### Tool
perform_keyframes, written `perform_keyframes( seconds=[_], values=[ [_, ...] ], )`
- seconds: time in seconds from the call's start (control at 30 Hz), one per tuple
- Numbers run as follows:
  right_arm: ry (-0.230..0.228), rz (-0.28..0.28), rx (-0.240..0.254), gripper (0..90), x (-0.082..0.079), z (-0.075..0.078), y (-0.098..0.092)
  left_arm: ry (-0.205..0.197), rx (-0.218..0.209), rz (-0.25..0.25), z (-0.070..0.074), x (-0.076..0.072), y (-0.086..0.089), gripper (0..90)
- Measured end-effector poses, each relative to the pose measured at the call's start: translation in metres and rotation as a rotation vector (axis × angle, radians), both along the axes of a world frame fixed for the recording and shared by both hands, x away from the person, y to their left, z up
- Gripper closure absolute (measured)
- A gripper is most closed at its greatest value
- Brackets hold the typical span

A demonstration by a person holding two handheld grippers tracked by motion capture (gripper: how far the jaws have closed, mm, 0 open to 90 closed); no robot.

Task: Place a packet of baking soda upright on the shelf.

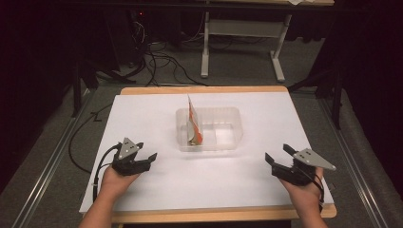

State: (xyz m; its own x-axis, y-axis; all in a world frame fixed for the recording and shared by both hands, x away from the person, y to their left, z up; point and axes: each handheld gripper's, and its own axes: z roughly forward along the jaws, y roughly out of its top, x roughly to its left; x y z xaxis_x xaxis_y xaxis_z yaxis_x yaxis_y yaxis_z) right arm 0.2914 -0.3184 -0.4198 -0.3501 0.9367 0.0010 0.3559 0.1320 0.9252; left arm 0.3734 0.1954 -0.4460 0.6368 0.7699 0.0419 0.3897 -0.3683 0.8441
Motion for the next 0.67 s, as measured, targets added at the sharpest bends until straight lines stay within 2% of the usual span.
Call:
perform_keyframes(
  seconds=[0.07, 0.13, 0.27, 0.33, 0.67],
  values=[
    [0.027, -0.026, 0.017, 25.3, -0.005, -0.008, -0.015, 0.003, -0.037, -0.004, 0.001, 0.001, 0.0, 32.5],
    [0.029, -0.049, 0.022, 25.4, -0.003, -0.01, -0.019, 0.006, -0.039, -0.005, 0.001, 0.001, 0.0, 32.6],
    [0.053, -0.056, 0.011, 25.5, 0.004, -0.016, -0.018, 0.007, -0.03, -0.005, 0.0, 0.0, -0.002, 32.6],
    [0.06, -0.044, 0.032, 25.6, 0.007, -0.018, -0.018, 0.006, -0.031, -0.007, 0.001, -0.001, -0.003, 32.6],
    [0.065, -0.053, 0.02, 26.0, 0.007, -0.02, -0.018, 0.001, -0.033, -0.013, 0.002, 0.0, -0.001, 32.5]
  ],
)
